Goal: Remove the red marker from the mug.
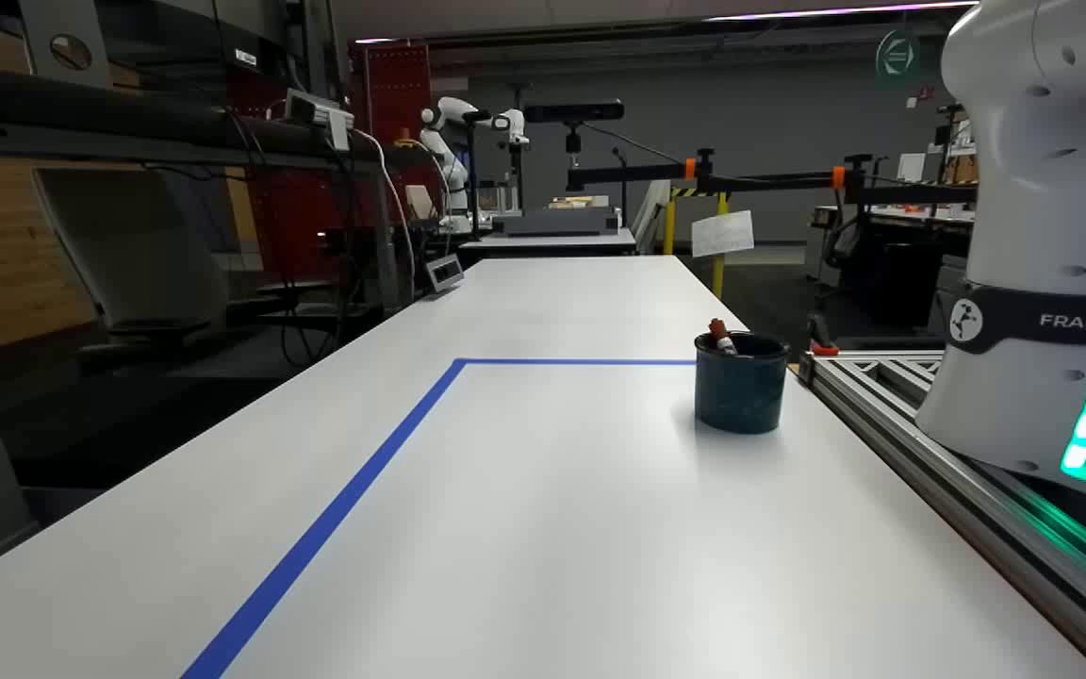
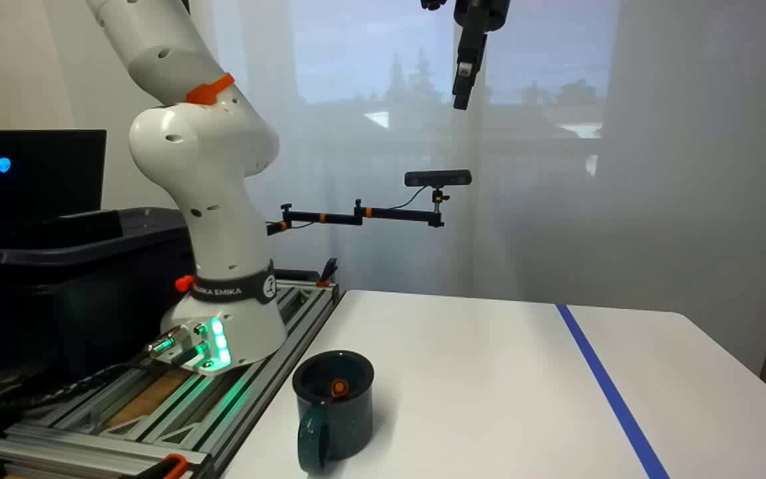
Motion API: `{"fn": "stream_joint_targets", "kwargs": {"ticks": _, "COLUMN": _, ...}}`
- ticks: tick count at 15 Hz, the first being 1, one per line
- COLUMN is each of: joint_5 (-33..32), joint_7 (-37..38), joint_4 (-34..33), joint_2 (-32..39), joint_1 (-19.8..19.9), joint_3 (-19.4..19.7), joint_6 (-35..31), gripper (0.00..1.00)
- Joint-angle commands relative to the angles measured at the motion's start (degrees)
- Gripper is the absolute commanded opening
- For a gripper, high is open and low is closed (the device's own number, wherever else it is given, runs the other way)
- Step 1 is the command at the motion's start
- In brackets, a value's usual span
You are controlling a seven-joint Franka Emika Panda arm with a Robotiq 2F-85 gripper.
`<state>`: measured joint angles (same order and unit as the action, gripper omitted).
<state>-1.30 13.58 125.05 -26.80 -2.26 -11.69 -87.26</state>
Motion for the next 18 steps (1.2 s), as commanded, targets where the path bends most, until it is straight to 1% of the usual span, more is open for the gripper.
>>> {"fn": "stream_joint_targets", "kwargs": {"ticks": 1, "joint_5": -0.3, "joint_7": 0.4, "joint_4": -0.2, "joint_2": 0.2, "joint_1": -1.0, "joint_3": 0.7, "joint_6": 0.2, "gripper": 1.00}}
{"fn": "stream_joint_targets", "kwargs": {"ticks": 8, "joint_5": -0.3, "joint_7": 0.4, "joint_4": -0.2, "joint_2": 0.2, "joint_1": -1.0, "joint_3": 0.7, "joint_6": 0.2, "gripper": 1.00}}
{"fn": "stream_joint_targets", "kwargs": {"ticks": 9, "joint_5": 0.5, "joint_7": 0.8, "joint_4": 0.6, "joint_2": -0.6, "joint_1": -0.6, "joint_3": 1.5, "joint_6": -0.7, "gripper": 1.00}}
{"fn": "stream_joint_targets", "kwargs": {"ticks": 11, "joint_5": 1.1, "joint_7": 1.6, "joint_4": 3.7, "joint_2": -2.6, "joint_1": 0.6, "joint_3": 3.5, "joint_6": -2.3, "gripper": 1.00}}
{"fn": "stream_joint_targets", "kwargs": {"ticks": 13, "joint_5": 3.4, "joint_7": 3.1, "joint_4": 8.0, "joint_2": -5.3, "joint_1": 2.0, "joint_3": 6.7, "joint_6": -3.0, "gripper": 1.00}}
{"fn": "stream_joint_targets", "kwargs": {"ticks": 16, "joint_5": 6.2, "joint_7": 2.7, "joint_4": 15.8, "joint_2": -9.7, "joint_1": 4.5, "joint_3": 11.3, "joint_6": -3.2, "gripper": 1.00}}
{"fn": "stream_joint_targets", "kwargs": {"ticks": 18, "joint_5": 7.6, "joint_7": 2.8, "joint_4": 21.2, "joint_2": -12.9, "joint_1": 7.1, "joint_3": 14.0, "joint_6": -3.9, "gripper": 1.00}}
